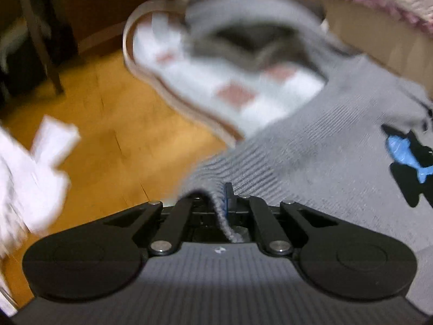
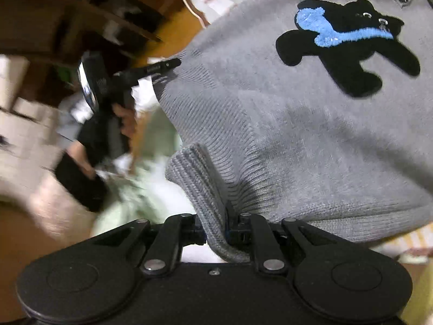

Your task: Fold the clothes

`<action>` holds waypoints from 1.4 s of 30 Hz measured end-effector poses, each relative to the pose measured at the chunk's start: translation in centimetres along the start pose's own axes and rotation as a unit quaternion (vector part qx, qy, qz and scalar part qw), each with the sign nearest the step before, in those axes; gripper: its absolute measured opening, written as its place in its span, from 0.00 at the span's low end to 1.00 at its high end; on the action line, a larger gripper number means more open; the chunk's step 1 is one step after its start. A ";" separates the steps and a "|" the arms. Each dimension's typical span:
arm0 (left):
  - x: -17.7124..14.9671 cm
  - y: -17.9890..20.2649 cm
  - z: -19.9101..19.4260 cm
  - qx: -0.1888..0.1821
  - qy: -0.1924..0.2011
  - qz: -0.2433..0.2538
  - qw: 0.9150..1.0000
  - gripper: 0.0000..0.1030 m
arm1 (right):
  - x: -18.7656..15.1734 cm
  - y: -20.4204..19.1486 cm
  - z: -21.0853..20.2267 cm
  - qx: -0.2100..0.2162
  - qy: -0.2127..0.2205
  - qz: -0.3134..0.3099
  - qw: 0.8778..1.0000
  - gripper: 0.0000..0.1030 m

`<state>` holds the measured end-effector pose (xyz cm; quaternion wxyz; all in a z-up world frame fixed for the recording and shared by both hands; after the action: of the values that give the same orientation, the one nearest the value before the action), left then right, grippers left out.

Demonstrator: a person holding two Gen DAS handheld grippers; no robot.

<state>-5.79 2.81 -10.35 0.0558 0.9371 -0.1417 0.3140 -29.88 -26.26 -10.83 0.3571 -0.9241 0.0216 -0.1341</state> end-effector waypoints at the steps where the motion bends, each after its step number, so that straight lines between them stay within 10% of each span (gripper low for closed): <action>1: -0.3 0.2 0.6 0.000 -0.017 0.001 1.000 0.04 | 0.0 -0.1 1.0 -0.021 -0.010 -0.004 1.000 0.20; 6: 0.3 1.4 -0.8 0.004 -0.015 0.024 1.000 0.08 | -0.3 -0.8 0.9 -0.018 -0.015 -0.003 1.000 0.45; 10: 0.8 2.3 -2.0 0.003 -0.012 0.041 0.999 0.23 | 0.7 1.1 -2.6 0.019 0.025 0.045 0.998 0.46; 17: 1.9 6.7 -4.8 -0.107 0.009 0.074 0.991 0.43 | 3.9 5.7 -10.3 0.006 0.156 0.108 0.982 0.50; 25: 0.6 13.9 -3.5 -0.220 -0.055 0.131 0.965 0.66 | 10.7 15.2 -13.9 -0.061 0.258 0.225 0.937 0.57; 33: -1.7 16.2 -0.4 -0.246 -0.130 0.129 0.952 0.69 | 15.7 24.0 -15.1 -0.118 0.317 0.318 0.886 0.57; 35: -2.8 16.9 0.2 -0.269 -0.164 0.153 0.937 0.65 | 15.7 25.1 -14.5 -0.151 0.315 0.318 0.882 0.57; 37: -3.5 17.7 -0.3 -0.304 -0.170 0.186 0.919 0.00 | 15.7 26.3 -13.9 -0.182 0.313 0.315 0.877 0.56; 42: -6.3 18.3 0.4 -0.372 -0.280 0.128 0.876 0.00 | 16.7 26.0 -14.6 -0.191 0.316 0.248 0.895 0.56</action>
<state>-15.83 -13.22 -14.17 0.3173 0.8697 -0.3767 -0.0332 -16.21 -57.43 -13.88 0.1694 -0.8480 0.3872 -0.3198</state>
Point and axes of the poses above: each gripper's, at about its wrist camera, not at the fingertips, and z roughly the way its jaws point, y to its right, x to its top, the point moved 1 cm from there along z, roughly the way its jaws point, and after that the axes turned 2 degrees about -z, right-handed, at the moved point
